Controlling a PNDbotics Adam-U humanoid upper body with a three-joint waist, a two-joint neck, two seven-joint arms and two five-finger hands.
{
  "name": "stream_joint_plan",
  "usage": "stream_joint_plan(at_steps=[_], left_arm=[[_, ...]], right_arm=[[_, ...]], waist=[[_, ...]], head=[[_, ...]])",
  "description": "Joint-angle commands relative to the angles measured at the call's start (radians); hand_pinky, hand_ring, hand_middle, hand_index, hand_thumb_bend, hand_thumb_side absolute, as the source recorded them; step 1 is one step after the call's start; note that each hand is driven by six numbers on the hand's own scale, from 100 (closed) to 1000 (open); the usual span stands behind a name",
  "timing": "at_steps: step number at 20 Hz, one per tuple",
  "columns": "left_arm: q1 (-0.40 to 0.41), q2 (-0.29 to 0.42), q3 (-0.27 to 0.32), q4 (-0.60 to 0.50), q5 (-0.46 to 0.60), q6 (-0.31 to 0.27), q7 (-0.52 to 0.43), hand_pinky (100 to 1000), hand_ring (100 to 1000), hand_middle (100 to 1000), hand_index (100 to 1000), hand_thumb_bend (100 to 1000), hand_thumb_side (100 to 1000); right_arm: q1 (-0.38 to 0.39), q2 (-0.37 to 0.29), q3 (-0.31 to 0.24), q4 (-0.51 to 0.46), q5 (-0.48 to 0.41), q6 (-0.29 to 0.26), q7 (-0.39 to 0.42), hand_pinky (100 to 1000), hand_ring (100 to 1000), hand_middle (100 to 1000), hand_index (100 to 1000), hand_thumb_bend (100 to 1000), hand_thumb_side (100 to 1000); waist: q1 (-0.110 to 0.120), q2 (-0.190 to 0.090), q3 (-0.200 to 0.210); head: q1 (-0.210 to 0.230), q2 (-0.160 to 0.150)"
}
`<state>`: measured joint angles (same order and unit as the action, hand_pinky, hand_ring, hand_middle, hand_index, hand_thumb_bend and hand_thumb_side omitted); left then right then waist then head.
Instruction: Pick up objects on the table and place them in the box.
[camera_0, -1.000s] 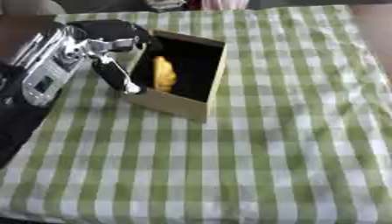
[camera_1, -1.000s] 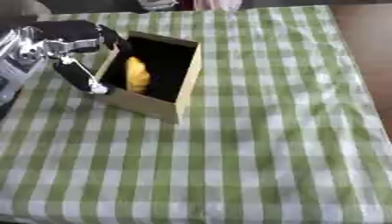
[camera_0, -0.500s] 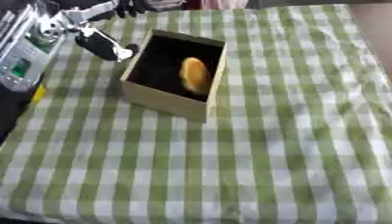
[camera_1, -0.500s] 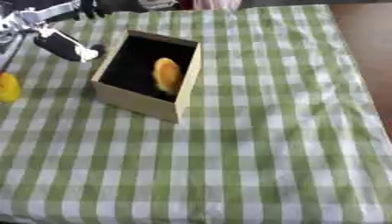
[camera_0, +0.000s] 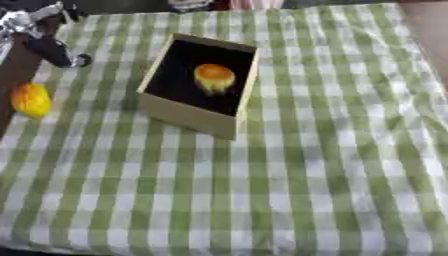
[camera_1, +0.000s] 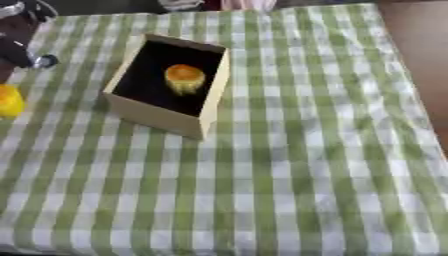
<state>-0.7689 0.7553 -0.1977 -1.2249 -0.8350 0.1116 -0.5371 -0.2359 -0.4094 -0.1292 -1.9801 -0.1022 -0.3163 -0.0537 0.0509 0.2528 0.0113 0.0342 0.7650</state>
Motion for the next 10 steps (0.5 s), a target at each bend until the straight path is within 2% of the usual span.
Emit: stream_joint_plan(at_steps=[1,4,10], left_arm=[[0.034,0.084,0.038,-0.002,0.008,0.013,0.019,731,807,781,909,479,249],[0.081,0.109,0.064,-0.006,0.029,0.040,0.037,730,807,781,909,471,241],[0.109,0.108,0.074,0.049,0.019,0.070,0.033,731,810,782,907,486,231]], right_arm=[[-0.003,-0.017,-0.012,-0.020,0.006,0.001,-0.003,918,827,692,897,100,618],[-0.002,-0.016,-0.013,-0.020,0.006,0.003,-0.004,919,827,691,897,100,619],[-0.003,-0.015,-0.016,-0.020,0.007,-0.001,-0.008,919,828,692,897,100,618]], waist=[[0.000,-0.012,0.002],[0.000,-0.010,0.004],[-0.001,-0.009,0.000]], head=[[0.000,0.005],[0.000,0.005],[0.009,0.005]])
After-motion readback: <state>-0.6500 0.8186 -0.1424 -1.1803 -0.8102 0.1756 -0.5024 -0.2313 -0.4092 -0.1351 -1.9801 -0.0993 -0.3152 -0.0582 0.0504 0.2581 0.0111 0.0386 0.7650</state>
